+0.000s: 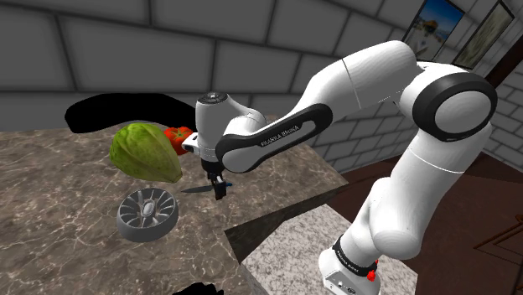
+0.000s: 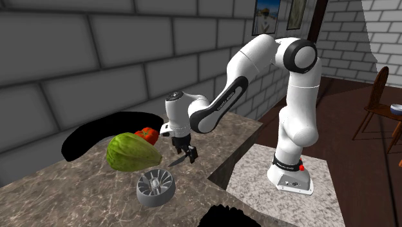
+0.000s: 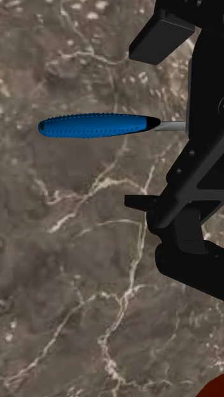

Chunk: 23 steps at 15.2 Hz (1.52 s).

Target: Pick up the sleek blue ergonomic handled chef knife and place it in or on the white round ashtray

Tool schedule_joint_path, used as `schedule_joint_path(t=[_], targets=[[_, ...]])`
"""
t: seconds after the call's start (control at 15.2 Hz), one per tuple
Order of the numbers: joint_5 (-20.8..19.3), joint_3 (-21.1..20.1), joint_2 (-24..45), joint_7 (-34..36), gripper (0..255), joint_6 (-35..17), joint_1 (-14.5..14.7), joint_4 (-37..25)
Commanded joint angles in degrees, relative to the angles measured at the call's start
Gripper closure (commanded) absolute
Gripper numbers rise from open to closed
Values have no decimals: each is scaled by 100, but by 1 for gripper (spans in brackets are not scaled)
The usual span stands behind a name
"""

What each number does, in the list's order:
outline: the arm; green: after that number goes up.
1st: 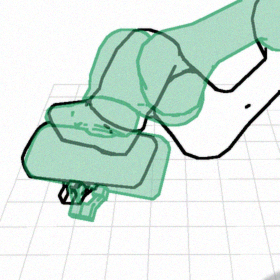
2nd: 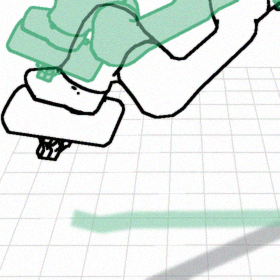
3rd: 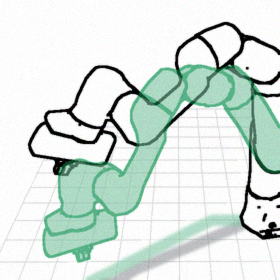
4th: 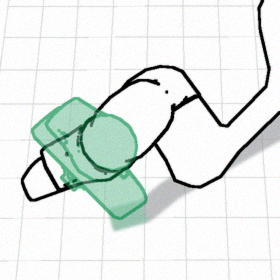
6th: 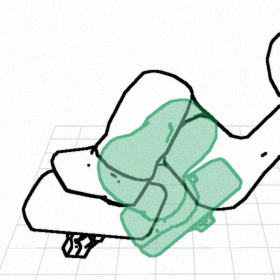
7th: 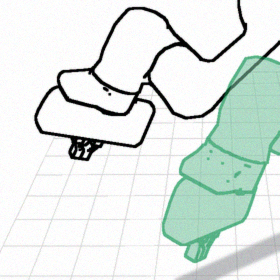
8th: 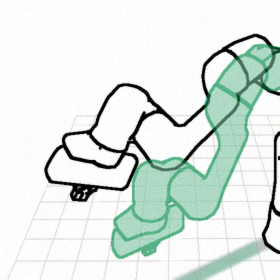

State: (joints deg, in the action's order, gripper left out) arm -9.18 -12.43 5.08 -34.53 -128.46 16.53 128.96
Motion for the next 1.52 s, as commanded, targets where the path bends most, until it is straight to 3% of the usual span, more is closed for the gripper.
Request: schedule_joint_path(t=[0.0,0.59,1.45], targets=[[0,0,0,0,255,0,0,0],[0,-2,0,0,255,-1,-2,1],[239,-21,-570,-238,255,949,-9,-410]])
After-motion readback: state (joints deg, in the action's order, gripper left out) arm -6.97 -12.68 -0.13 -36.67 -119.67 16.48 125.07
